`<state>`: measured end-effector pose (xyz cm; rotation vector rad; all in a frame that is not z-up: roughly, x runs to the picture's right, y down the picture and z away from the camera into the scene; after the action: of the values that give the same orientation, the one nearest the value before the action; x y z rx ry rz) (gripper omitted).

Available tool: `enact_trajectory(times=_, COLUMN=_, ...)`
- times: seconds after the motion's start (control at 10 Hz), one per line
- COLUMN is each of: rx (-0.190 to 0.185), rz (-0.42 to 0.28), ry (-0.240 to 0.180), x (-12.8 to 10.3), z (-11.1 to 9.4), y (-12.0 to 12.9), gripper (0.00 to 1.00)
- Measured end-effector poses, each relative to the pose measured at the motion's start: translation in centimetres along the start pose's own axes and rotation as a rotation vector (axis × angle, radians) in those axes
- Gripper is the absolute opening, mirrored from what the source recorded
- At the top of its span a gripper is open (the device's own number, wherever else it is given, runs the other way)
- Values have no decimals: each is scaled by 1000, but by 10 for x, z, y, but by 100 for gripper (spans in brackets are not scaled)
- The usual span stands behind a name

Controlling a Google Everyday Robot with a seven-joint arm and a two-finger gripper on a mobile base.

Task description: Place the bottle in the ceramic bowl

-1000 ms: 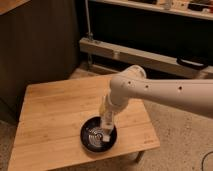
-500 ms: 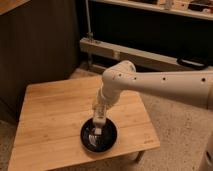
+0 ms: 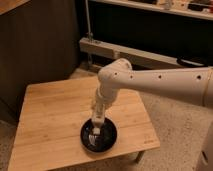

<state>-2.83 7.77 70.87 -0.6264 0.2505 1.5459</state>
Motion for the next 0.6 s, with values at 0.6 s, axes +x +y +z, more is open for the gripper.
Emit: enact_trajectory(times=0.6, rx=87, rz=40, ry=-22, x=1, z=13, y=66, gripper=0)
